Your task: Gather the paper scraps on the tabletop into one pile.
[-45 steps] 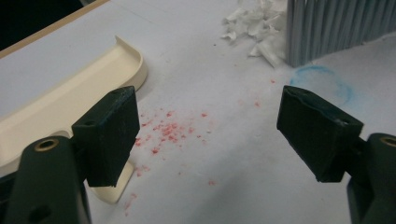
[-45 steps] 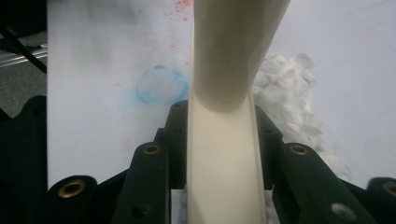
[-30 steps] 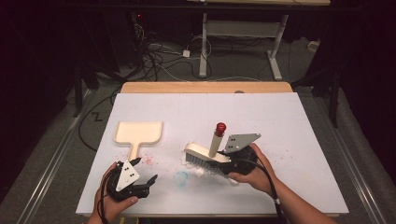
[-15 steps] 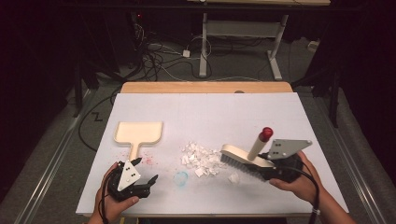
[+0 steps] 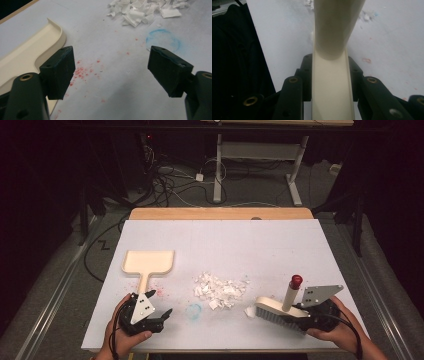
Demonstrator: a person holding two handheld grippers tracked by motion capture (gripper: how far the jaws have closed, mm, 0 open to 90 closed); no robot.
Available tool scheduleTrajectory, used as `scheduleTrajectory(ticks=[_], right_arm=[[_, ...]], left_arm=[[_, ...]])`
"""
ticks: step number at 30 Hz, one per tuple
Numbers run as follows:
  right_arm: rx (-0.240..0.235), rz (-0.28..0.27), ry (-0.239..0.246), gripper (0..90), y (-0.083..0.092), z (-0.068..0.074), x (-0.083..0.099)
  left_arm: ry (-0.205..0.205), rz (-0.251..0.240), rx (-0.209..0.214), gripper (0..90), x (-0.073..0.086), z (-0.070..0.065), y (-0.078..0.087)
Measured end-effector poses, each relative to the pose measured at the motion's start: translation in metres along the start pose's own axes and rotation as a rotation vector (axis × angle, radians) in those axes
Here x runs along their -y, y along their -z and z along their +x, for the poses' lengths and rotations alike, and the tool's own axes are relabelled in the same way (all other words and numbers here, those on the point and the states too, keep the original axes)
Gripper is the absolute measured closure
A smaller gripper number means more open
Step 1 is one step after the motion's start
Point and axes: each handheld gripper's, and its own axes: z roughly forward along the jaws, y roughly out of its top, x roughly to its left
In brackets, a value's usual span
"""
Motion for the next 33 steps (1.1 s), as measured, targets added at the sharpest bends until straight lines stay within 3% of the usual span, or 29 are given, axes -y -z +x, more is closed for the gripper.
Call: scheduleTrajectory(ticks=[3,7,13,19,22,26,30,33], right_arm=[[-0.012,-0.01,0.007,67.9,-0.01,0.002,-0.006],[0.033,-0.035,0.005,68.0,-0.024,0.004,-0.019],[0.052,-0.061,0.014,68.0,-0.052,0.0,-0.046],[0.065,-0.101,0.042,68.0,-0.063,0.0,-0.069],[0.074,-0.114,0.04,67.9,-0.058,0.0,-0.07],[0.099,-0.172,0.006,67.9,-0.035,-0.006,-0.064],[0.161,-0.233,-0.051,67.9,-0.007,-0.012,-0.054],[0.237,-0.229,-0.09,67.9,0.006,-0.015,-0.042]], left_arm=[[-0.003,0.001,0.003,21.4,0.0,0.0,0.0],[-0.005,0.009,0.007,21.4,0.0,0.0,-0.002],[-0.009,0.016,0.008,21.4,0.001,-0.001,-0.002],[-0.017,0.024,0.014,21.5,0.002,-0.003,-0.004],[-0.019,0.026,0.016,21.5,0.003,-0.003,-0.003],[-0.015,0.021,0.012,21.5,0.004,-0.002,-0.002],[-0.02,0.02,0.009,21.7,0.003,-0.004,-0.002],[-0.026,0.024,0.008,21.7,0.002,-0.005,-0.002]])
